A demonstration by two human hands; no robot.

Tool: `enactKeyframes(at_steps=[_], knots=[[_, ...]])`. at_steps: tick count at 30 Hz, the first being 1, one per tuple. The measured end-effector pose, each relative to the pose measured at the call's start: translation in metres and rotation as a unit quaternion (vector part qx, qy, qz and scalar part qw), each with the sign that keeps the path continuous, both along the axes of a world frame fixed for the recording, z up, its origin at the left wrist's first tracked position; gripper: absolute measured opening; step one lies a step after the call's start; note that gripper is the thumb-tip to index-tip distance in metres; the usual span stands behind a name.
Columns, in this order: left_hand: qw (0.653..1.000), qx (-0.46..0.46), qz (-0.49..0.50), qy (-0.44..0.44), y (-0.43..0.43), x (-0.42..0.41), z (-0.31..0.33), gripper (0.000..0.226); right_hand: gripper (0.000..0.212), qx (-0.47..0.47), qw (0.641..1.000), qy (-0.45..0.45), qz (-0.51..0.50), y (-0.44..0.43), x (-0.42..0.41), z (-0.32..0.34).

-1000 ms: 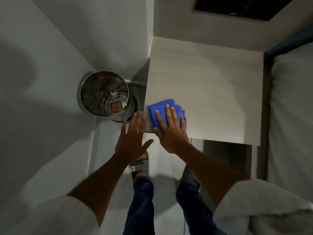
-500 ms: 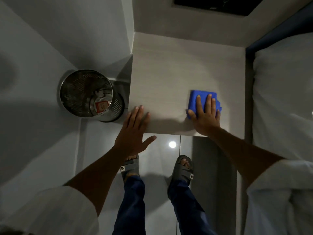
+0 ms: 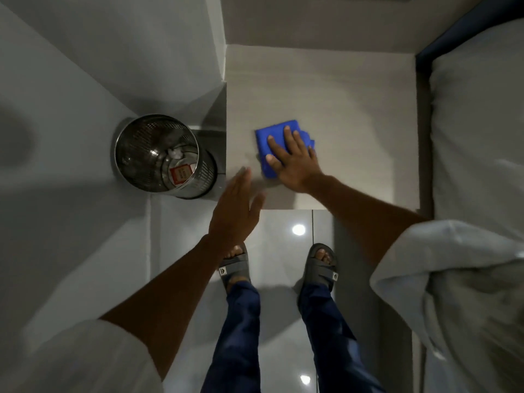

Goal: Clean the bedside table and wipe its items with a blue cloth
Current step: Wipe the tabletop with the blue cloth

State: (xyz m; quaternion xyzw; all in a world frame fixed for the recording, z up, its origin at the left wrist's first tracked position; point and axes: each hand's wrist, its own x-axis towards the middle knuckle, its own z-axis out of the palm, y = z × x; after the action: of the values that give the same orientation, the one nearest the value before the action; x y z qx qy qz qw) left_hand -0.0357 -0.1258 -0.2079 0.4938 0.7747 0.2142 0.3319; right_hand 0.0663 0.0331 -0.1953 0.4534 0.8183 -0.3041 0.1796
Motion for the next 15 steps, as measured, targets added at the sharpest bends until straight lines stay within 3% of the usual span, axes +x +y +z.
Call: enactKeyframes(at_steps=[2, 3, 5, 6, 8, 9, 11, 13, 15], knots=[[0.996, -0.023, 0.059, -0.058, 0.004, 0.011, 0.010, 0.064, 0.052, -0.071, 0.993, 0.047, -0.085, -0.016, 0.005, 0.008], [0.991, -0.028, 0.092, -0.089, 0.007, 0.018, 0.018, 0.063, 0.052, -0.127, 0.973, 0.096, -0.168, -0.021, 0.008, 0.014], [0.972, -0.029, 0.186, -0.142, 0.015, 0.032, 0.028, 0.066, 0.045, -0.231, 0.885, 0.192, -0.356, -0.029, 0.015, 0.027], [0.958, -0.031, 0.236, -0.157, 0.018, 0.036, 0.032, 0.071, 0.041, -0.252, 0.857, 0.211, -0.396, -0.034, 0.020, 0.033], [0.926, -0.078, 0.321, -0.185, 0.021, 0.039, 0.034, 0.074, 0.037, -0.244, 0.875, 0.197, -0.370, -0.046, 0.029, 0.037], [0.907, -0.112, 0.345, -0.213, 0.021, 0.040, 0.034, 0.063, 0.034, -0.236, 0.878, 0.191, -0.370, -0.055, 0.037, 0.037], [0.867, -0.161, 0.367, -0.295, 0.019, 0.040, 0.042, 0.033, 0.030, -0.257, 0.852, 0.228, -0.395, -0.072, 0.052, 0.046], [0.854, -0.181, 0.353, -0.337, 0.014, 0.043, 0.063, 0.032, 0.033, -0.286, 0.801, 0.267, -0.454, -0.091, 0.074, 0.061], [0.848, -0.175, 0.341, -0.366, 0.009, 0.046, 0.083, 0.035, 0.048, -0.289, 0.786, 0.255, -0.483, -0.105, 0.093, 0.077]])
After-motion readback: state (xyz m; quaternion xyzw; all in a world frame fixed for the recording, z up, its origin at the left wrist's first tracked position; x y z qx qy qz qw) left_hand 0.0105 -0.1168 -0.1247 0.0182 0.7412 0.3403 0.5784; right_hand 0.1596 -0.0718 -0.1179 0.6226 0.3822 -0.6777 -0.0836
